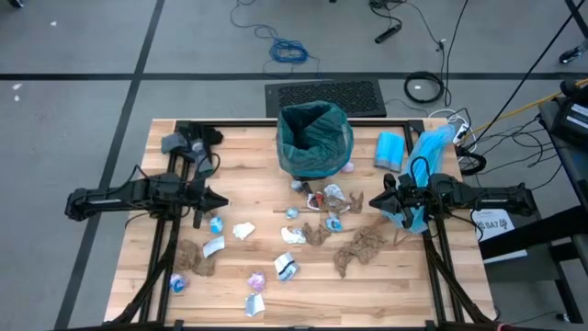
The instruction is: Place trash/remove bag and relplace
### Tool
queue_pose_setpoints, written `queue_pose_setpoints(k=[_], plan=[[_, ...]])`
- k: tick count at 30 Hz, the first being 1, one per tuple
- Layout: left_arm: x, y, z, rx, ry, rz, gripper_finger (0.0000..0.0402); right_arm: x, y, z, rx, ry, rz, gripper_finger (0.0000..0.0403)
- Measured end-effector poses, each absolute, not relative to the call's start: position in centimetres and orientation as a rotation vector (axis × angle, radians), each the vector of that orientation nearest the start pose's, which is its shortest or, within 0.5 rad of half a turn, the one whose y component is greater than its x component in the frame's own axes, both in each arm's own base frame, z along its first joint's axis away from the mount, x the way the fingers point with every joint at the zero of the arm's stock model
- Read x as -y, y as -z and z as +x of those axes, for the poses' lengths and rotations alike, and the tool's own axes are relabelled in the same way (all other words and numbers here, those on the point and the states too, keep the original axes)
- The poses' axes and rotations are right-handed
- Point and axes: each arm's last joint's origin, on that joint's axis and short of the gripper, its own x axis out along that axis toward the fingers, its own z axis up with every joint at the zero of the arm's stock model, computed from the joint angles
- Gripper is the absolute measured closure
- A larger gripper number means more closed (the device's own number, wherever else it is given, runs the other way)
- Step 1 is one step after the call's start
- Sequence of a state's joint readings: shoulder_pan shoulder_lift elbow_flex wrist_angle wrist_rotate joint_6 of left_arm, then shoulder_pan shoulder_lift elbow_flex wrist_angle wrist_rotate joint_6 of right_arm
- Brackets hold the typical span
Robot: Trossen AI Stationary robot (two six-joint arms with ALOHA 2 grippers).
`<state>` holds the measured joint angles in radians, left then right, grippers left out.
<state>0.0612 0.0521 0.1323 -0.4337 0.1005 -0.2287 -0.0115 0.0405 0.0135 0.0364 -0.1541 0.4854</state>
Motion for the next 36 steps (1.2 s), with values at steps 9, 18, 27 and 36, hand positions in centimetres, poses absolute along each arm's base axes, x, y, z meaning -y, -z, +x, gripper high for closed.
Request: queue_pose_setpoints(k=[9,18,27,36], plan=[[-0.2,-16.3,8.6,-0.355,-0.001,-0.255,0.0363,-0.3,-16.9,9.9,-0.024,-0.141,0.483,0.0396],[-0.2,-16.3,8.6,-0.355,-0.002,-0.255,0.0363,0.9,-16.5,10.2,0.003,0.269,0.301,0.0396],[-0.2,-16.3,8.6,-0.356,-0.002,-0.255,0.0363,0.2,-15.4,10.9,-0.159,0.054,0.499,0.0396],[-0.2,-16.3,8.6,-0.355,-0.002,-0.255,0.0363,-0.3,-15.5,11.0,-0.212,-0.114,0.551,0.0398]])
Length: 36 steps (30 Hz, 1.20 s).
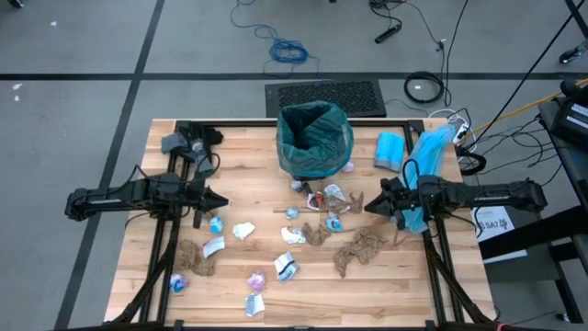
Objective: Place trash/remove bag and relplace
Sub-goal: Put the brown napkin into the trash bin
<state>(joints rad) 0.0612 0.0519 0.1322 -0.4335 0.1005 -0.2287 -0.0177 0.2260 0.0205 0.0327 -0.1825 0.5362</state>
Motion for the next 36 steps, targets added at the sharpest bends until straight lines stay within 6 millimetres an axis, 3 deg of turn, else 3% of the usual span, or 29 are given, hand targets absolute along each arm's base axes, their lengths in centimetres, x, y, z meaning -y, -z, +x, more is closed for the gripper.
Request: queue_pose_setpoints(k=[4,9,17,24,29,36], plan=[[-0.2,-16.3,8.6,-0.355,-0.001,-0.255,0.0363,-0.1,-17.4,10.9,-0.16,-0.047,0.58,0.0402],[-0.2,-16.3,8.6,-0.356,-0.002,-0.255,0.0363,0.1,-23.2,9.9,-0.117,0.03,0.477,0.0403],[-0.2,-16.3,8.6,-0.356,-0.002,-0.255,0.0363,0.2,-31.0,6.9,-0.399,0.132,0.424,0.0403],[-0.2,-16.3,8.6,-0.355,-0.001,-0.254,0.0363,0.2,-37.1,6.8,-0.483,0.152,0.432,0.0403],[-0.2,-16.3,8.6,-0.355,-0.002,-0.255,0.0363,-0.1,-38.6,8.7,-0.664,0.129,0.419,0.0403],[-0.2,-16.3,8.6,-0.355,-0.002,-0.255,0.0363,-2.3,-36.7,13.1,-0.966,-0.001,0.334,0.0403]])
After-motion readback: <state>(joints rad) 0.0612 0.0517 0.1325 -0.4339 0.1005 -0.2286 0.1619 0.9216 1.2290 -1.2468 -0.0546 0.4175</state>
